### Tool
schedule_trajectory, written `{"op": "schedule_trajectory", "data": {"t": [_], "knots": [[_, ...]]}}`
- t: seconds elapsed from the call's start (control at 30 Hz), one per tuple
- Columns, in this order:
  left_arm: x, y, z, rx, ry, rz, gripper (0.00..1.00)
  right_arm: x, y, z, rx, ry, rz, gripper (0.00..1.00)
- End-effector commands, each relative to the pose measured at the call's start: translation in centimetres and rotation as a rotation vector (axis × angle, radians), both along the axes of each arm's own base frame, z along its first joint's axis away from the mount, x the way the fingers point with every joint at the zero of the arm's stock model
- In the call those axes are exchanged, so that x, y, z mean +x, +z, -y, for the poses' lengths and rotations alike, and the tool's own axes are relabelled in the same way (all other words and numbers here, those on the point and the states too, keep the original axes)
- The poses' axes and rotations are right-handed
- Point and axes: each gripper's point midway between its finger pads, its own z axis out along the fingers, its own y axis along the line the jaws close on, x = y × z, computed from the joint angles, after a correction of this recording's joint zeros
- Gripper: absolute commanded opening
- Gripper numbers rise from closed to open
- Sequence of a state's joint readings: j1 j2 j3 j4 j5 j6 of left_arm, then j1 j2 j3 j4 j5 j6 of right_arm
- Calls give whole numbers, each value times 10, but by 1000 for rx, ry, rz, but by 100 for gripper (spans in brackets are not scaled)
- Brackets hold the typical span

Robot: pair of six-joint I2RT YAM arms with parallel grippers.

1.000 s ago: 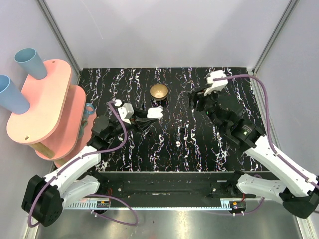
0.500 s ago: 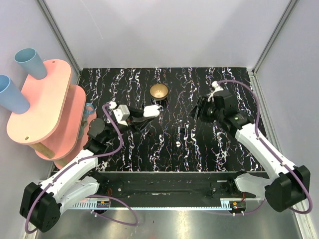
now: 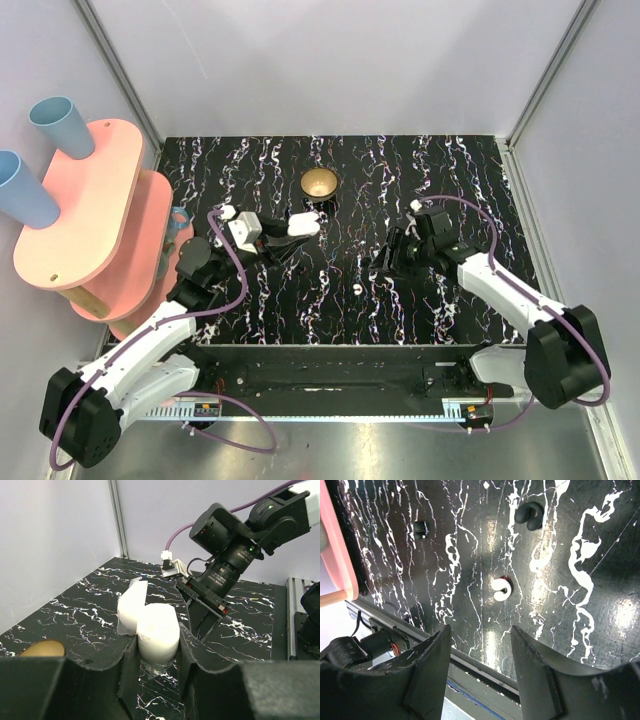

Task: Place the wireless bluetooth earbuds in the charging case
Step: Pick up the right earbud from the center of the board.

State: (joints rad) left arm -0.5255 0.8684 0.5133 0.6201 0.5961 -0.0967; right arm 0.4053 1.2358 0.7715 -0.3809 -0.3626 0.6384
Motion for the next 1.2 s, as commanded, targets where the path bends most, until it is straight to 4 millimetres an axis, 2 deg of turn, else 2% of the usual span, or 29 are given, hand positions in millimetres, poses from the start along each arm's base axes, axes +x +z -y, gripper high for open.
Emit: {"op": "schedule_trajectory", "data": {"t": [0.0,0.13,0.37,0.43,0.93,1.17], "knots": [[-1,16,-4,-34,21,50,0,3,-8,-9,36,30,-20,59],[0,12,-4,-31,25,44,0,0,-33,-9,13,49,-70,51],[2,12,-1,-26,17,36,0,-1,-54,-16,23,98,-114,40],[3,12,-1,-25,17,35,0,-2,-61,-17,25,103,-130,39],[5,12,2,-28,7,18,0,-2,-83,-21,30,125,-178,34],[5,11,2,-30,6,17,0,-3,-86,-26,45,142,-187,34]]}}
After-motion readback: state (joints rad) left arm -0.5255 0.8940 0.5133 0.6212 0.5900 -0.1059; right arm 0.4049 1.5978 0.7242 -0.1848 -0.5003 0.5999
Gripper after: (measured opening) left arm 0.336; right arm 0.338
